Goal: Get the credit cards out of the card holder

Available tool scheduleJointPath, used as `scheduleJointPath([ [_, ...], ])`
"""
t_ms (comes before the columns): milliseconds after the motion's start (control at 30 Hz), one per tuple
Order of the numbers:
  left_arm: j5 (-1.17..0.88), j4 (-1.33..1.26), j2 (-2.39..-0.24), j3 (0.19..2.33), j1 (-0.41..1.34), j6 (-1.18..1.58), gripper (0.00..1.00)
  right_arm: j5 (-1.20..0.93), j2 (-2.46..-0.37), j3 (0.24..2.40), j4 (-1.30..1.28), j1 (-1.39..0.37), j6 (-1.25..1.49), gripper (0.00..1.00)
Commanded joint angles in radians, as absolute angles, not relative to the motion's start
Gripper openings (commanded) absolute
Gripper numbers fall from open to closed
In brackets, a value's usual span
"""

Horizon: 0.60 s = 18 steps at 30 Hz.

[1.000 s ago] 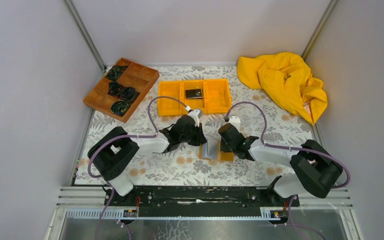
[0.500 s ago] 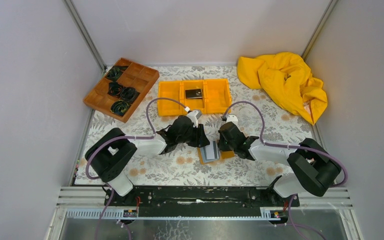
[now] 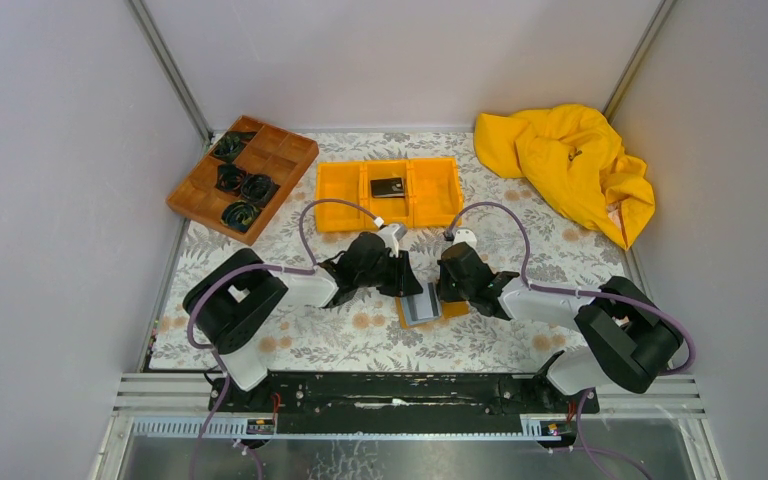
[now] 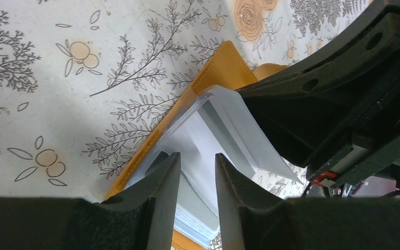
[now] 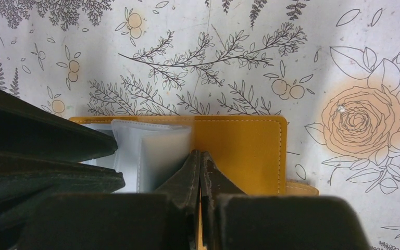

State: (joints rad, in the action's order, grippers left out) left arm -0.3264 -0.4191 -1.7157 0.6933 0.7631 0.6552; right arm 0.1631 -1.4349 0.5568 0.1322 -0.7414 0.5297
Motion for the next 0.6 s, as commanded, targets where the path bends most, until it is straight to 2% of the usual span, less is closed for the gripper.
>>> scheduleJointPath([
  [0,-0.403,-0.523,-1.726,0.698,0.762,0.679,0.35,0.130,-1.451,0.548,0.123,-0.733,0.515,0.00],
  [133,-0.438,-0.547,-1.737,0.699,0.761,0.691,0.25,0.127,-1.456,0.551,0.123,-0.730,0.515,0.00],
  [267,-0.448,-0.553,-1.740,0.699,0.763,0.695,0.09,0.123,-1.454,0.549,0.124,-0.728,0.513,0.00],
  [333,-0.438,-0.538,-1.727,0.700,0.762,0.689,0.08,0.121,-1.453,0.549,0.124,-0.726,0.514,0.00],
  [400,-0.411,-0.505,-1.711,0.701,0.760,0.687,0.10,0.120,-1.453,0.548,0.124,-0.726,0.514,0.00],
  [500,-0.380,-0.472,-1.686,0.696,0.762,0.699,0.30,0.118,-1.450,0.546,0.126,-0.725,0.514,0.00],
  [567,-0.364,-0.459,-1.674,0.688,0.762,0.719,0.37,0.116,-1.449,0.545,0.126,-0.724,0.514,0.00],
])
